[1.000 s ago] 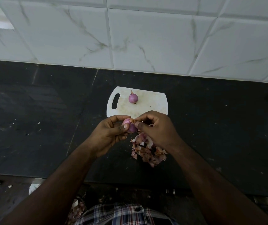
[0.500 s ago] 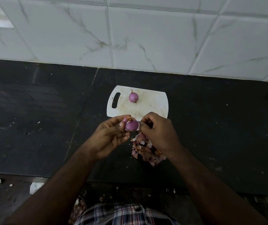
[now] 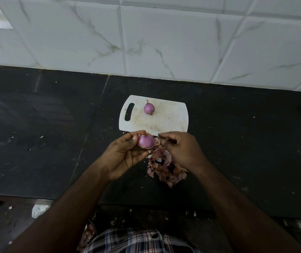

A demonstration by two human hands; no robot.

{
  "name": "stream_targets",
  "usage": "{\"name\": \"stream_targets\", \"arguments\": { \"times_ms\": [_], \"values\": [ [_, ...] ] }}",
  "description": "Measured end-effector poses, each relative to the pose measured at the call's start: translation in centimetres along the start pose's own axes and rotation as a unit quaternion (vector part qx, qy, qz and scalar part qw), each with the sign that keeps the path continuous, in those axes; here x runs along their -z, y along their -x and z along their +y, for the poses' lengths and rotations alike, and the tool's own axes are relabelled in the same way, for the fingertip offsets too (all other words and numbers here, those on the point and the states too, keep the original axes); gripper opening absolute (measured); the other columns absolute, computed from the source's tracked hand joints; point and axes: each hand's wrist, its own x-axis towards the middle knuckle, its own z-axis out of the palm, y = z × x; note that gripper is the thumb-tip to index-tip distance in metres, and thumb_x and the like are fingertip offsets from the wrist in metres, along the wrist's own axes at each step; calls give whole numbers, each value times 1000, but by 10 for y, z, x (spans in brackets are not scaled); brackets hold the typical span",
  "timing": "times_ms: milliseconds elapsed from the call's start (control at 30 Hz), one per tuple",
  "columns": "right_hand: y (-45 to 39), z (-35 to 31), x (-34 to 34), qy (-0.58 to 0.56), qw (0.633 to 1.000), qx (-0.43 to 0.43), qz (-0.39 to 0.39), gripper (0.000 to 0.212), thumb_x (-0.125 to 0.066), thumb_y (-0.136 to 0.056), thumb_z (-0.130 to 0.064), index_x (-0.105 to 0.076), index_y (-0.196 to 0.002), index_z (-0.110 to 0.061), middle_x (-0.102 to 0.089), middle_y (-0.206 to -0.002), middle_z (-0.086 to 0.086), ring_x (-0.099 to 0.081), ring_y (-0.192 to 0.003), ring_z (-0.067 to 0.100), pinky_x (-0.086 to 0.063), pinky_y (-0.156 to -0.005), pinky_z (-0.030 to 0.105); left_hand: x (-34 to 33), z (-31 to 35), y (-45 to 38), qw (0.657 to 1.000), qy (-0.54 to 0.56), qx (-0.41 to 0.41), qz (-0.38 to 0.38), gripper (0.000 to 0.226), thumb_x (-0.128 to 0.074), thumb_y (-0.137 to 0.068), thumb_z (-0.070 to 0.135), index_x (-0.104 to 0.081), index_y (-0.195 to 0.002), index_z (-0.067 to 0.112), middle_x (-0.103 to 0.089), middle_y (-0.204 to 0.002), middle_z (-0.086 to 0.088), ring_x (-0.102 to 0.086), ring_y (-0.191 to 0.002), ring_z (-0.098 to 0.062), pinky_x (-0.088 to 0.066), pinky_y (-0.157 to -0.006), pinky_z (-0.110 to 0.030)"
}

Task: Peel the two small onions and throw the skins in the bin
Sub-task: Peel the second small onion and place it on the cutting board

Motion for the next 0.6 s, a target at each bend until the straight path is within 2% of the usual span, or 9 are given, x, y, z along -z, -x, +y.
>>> {"name": "stream_targets", "arguments": {
  "times_ms": [67,167,233,400,500,600],
  "values": [
    [-3,-10,4,-45,999,11,18,25,-63,-94,-14,-73,-115,-23,-73,-111,-10,-66,-100,-2,-51,-87,13,0,0,0,1000,-15,-3,-6,40,-56,-90,9,-59,-129,5,-70,-115,-18,-73,-89,-24,-62,-75,-29],
    [-4,-24,5,-83,996,24,-28,27,-71,-89,-28,-72,-116,-26,-73,-105,-13,-68,-89,0,-56,-80,20,-2,1,0,998,-61,-16,-21,47,-63,-85,0,-59,-131,4,-69,-113,-16,-72,-86,-20,-61,-71,-26],
    [-5,-28,2,-84,995,36,-42,28,-76,-84,-35,-74,-110,-27,-73,-103,-12,-68,-90,3,-57,-79,24,-4,3,1,995,-93,-24,-30,49,-63,-84,-2,-60,-132,5,-71,-109,-14,-71,-82,-18,-60,-69,-24],
    [-11,-23,-2,-153,987,38,-24,14,-79,-81,-12,-77,-95,-13,-74,-94,-3,-70,-86,9,-60,-76,27,-3,7,2,991,-118,-31,-51,45,-70,-82,2,-58,-126,5,-71,-105,-13,-71,-83,-19,-59,-68,-25],
    [-11,-21,-4,-130,990,53,-27,10,-75,-84,-8,-76,-92,-13,-73,-90,-3,-69,-85,10,-58,-79,27,3,6,2,990,-121,-24,-64,62,-87,-73,16,-59,-126,5,-71,-107,-14,-71,-86,-20,-59,-70,-26],
    [-11,-20,-2,-135,990,34,-31,10,-68,-90,-8,-75,-95,-14,-75,-91,0,-70,-88,14,-59,-81,30,7,3,1,990,-122,-24,-67,70,-90,-69,23,-59,-130,5,-70,-109,-16,-69,-82,-18,-59,-69,-26]
  ]
}}
